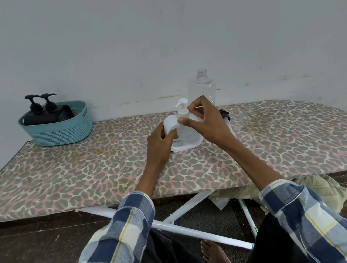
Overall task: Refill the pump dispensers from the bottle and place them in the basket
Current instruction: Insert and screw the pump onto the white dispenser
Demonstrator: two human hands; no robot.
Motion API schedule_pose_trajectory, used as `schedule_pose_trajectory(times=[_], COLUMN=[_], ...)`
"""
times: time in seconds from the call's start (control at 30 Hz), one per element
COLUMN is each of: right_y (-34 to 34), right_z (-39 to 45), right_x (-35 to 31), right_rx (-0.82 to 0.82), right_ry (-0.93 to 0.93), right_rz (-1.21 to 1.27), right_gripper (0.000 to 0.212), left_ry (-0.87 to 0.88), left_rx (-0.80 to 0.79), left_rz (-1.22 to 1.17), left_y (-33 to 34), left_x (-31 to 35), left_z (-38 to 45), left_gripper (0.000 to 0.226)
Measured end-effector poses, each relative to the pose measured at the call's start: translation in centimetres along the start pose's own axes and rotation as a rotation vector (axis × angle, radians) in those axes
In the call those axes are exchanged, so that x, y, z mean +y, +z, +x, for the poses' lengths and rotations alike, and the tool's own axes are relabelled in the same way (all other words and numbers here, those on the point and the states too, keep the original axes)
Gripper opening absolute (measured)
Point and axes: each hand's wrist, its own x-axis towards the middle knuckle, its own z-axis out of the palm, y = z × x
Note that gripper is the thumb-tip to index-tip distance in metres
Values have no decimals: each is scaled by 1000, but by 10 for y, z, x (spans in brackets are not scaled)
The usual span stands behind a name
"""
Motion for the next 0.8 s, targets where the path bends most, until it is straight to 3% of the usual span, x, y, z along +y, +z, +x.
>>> schedule_pose_trajectory(times=[0.13,0.3,0.43,0.67,0.8], right_y=[-1,1,8,-2,8], right_z=[-3,-2,-2,0,0], right_x=[-7,-7,-5,-10,-8], right_rx=[-57,-20,70,-73,71], right_ry=[-19,31,50,50,40], right_rz=[-30,-16,-58,-27,-99], right_gripper=[40,25,35,26,28], left_ry=[6,38,53,75,111], left_rx=[-18,-46,-49,-54,-50], left_rz=[-1,48,55,42,18], left_y=[1,1,2,1,2], left_x=[-1,-4,-8,-12,-15], left_z=[0,1,3,5,6], left_gripper=[41,62,54,65,65])
